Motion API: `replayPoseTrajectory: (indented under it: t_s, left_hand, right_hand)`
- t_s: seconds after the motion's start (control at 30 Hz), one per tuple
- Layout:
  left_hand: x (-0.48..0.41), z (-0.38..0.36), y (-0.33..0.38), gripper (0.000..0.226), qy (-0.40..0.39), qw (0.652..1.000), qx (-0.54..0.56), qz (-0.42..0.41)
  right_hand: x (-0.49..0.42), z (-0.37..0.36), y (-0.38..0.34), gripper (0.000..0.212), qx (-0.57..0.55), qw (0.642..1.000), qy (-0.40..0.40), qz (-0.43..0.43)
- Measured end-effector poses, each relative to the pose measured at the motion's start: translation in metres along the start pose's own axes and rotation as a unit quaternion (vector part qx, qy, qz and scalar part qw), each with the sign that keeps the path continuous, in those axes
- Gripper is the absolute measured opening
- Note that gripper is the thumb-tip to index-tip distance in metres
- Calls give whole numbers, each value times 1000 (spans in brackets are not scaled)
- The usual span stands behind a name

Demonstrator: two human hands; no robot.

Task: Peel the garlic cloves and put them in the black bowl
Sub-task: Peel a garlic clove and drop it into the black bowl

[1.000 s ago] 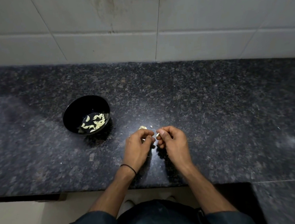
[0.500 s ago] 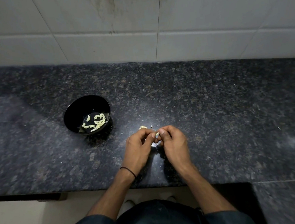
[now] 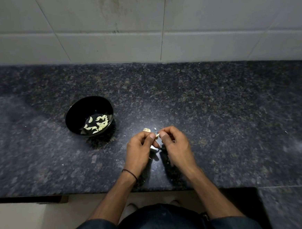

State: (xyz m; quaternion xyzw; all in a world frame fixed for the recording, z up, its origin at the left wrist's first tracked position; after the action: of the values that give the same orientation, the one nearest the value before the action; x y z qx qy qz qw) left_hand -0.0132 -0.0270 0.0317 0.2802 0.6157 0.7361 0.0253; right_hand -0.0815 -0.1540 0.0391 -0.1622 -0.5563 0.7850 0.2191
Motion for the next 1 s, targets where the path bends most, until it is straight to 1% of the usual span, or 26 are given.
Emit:
replayPoseTrajectory:
  t_s: [0.13, 0.23, 0.33, 0.47, 0.5, 0.57, 0.6, 0.67, 0.77, 0.87, 1.0]
  left_hand:
    - [1, 2, 3, 22, 5, 1000, -23, -12]
    - [2, 5, 3, 21, -1, 1000, -2, -8]
    - [2, 15, 0, 18, 17, 1000, 11, -5]
    - [-1, 36, -16, 10, 62, 998, 6, 5]
    - [-4, 43, -21, 9, 77, 997, -3, 9]
    - [-10, 54, -30, 9, 107, 993, -43, 10]
    - [-12, 58, -33, 9, 121, 991, -62, 8]
    - [-16, 65, -36, 8, 143, 986, -80, 6]
    - [-20, 71, -38, 7, 167, 978, -129, 3]
    - [-21, 76, -37, 10, 185, 966, -181, -12]
    - [-21, 75, -37, 14, 185, 960, -211, -25]
  right_hand:
    - [-2, -1, 6, 9, -38, 999, 2, -21]
    - [-3, -4, 14, 11, -94, 994, 0, -52]
    - [-5, -2, 19, 9, -92, 994, 9, -55]
    - [-15, 1, 23, 18, -25, 999, 25, -25]
    - [-19, 0, 21, 22, 2, 1000, 24, -4]
    - [-30, -5, 11, 27, 83, 994, 9, 65]
    - [-35, -9, 6, 29, 131, 986, -5, 103]
    - [-46, -22, 4, 32, 224, 958, -54, 168]
    - [-47, -37, 17, 34, 339, 906, -137, 213]
    - [-24, -37, 20, 35, 363, 875, -181, 263]
    - [23, -28, 23, 35, 374, 844, -222, 314]
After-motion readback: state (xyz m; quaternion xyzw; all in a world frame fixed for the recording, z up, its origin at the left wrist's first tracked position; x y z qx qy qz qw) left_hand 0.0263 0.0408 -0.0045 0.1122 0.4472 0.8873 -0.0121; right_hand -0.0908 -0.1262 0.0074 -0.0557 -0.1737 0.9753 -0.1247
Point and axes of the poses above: each hand's wrist, its own x-axis away from the middle knuckle, its own z-axis out of the back of the hand, y = z × x, the point moved 7 cm from there along -x, towards the middle knuckle, and after that the axes turned 9 degrees about z, right-handed, at the moved point
